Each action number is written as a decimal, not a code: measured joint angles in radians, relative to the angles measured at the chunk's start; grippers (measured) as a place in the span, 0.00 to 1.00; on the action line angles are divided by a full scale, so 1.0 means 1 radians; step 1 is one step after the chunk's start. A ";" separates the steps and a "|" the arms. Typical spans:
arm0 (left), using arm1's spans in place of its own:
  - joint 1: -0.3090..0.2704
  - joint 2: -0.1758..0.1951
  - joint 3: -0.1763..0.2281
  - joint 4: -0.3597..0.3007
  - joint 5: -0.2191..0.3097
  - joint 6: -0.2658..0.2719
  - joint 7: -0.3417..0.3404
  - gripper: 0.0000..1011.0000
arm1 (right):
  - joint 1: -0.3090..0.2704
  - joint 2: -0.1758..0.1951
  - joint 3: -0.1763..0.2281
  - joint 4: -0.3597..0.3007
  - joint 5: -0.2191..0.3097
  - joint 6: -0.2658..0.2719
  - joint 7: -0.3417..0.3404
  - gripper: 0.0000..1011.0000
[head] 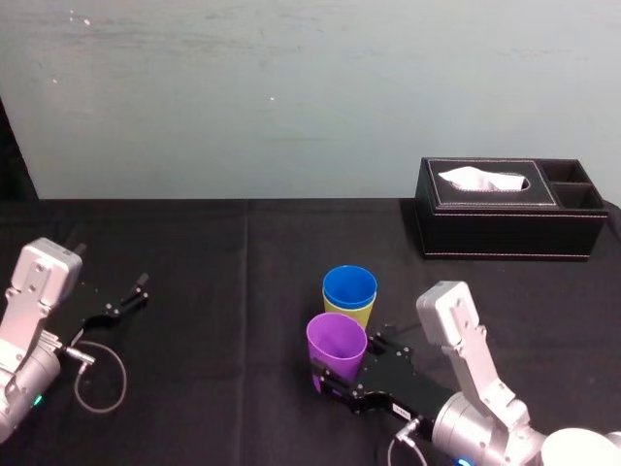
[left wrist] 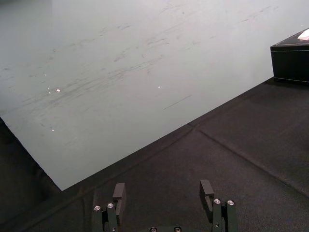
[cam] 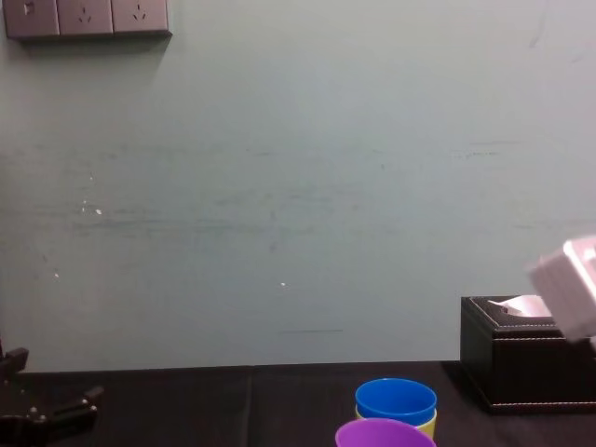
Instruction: Stack the three plastic cups sequentially using one hand.
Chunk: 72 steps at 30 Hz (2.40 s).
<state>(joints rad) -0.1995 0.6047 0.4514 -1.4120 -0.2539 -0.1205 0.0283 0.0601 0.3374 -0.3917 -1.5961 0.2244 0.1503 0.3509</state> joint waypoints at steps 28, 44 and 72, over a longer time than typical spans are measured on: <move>0.000 0.000 0.000 0.000 0.000 0.000 0.000 0.99 | 0.174 0.030 0.020 -0.104 0.114 0.216 0.006 0.71; 0.000 0.000 0.000 0.000 0.000 0.000 0.000 0.99 | 0.230 0.031 0.018 -0.032 0.133 0.200 -0.026 0.71; 0.000 0.000 0.000 0.000 0.000 0.000 0.000 0.99 | 0.246 0.009 0.002 0.057 0.112 0.175 -0.039 0.71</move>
<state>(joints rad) -0.1995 0.6047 0.4514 -1.4120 -0.2539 -0.1205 0.0283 0.3060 0.3468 -0.3898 -1.5393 0.3365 0.3250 0.3120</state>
